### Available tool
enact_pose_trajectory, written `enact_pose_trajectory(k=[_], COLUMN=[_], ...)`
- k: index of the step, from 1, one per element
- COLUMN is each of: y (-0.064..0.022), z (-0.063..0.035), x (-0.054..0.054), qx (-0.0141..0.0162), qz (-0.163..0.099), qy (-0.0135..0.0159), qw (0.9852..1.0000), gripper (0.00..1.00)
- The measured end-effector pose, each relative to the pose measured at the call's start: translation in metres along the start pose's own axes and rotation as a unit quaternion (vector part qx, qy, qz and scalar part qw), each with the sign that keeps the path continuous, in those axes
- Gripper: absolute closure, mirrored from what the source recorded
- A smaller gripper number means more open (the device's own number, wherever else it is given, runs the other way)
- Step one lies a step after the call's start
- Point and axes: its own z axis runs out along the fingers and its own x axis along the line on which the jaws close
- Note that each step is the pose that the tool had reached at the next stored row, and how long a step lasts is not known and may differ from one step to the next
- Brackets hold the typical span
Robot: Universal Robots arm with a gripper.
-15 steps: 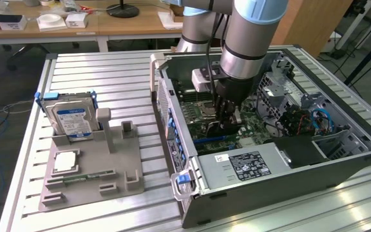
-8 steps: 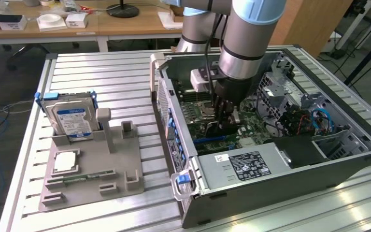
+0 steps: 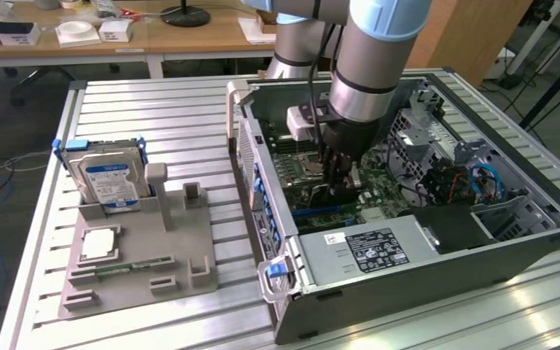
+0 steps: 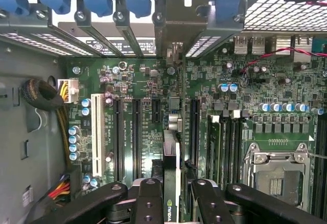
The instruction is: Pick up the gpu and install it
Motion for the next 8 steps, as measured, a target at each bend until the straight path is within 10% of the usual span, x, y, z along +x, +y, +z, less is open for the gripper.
enact_pose_trajectory(k=[8], y=[0.0002], z=[0.0025], x=[0.0001], qx=[-0.0001], qz=[0.0], qy=[-0.0001], qw=[1.0], gripper=[0.74])
